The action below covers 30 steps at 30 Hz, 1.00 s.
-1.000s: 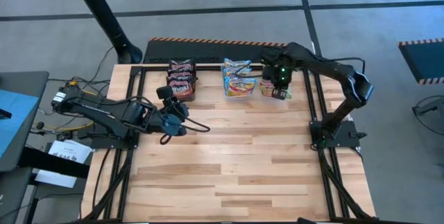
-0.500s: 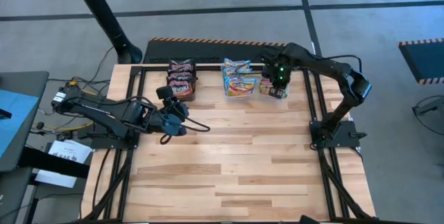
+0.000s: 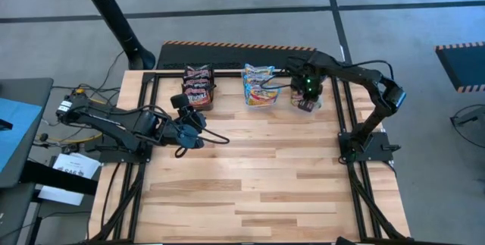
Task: Sort Maruchan noodles
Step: Put the light green noodle pack into the right transparent bin
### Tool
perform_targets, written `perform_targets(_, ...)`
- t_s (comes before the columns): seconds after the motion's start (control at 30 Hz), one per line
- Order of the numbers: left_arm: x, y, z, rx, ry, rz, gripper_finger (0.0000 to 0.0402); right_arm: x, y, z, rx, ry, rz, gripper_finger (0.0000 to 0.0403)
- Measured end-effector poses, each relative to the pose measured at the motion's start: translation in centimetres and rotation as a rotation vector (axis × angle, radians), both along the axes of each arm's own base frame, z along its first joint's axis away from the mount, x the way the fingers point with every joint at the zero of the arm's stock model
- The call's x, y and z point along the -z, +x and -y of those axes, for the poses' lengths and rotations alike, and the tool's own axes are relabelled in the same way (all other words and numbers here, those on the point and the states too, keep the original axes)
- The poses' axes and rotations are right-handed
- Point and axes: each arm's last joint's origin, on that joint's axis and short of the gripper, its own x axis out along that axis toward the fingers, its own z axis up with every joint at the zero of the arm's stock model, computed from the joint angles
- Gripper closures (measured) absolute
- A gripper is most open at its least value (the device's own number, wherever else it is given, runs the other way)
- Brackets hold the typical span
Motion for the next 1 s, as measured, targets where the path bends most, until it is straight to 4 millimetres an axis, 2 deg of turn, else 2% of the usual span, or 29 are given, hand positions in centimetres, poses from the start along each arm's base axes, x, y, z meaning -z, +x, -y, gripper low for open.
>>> perform_targets(0.33,0.00,0.00,0.00,-0.002,-0.002,0.002,0.0276,0.03,-0.05,0.06,0.000,-0.017,-0.012,0.0341)
perform_targets(0.6,0.00,0.00,0.00,-0.002,-0.003,0.004,0.0276,0.04,-0.24,0.12,0.099,0.027,0.023,0.0341)
perform_targets(1.0,0.00,0.00,0.00,-0.003,-0.003,0.004,0.0276,0.06,-0.12,0.03,0.100,0.040,0.037,0.0341)
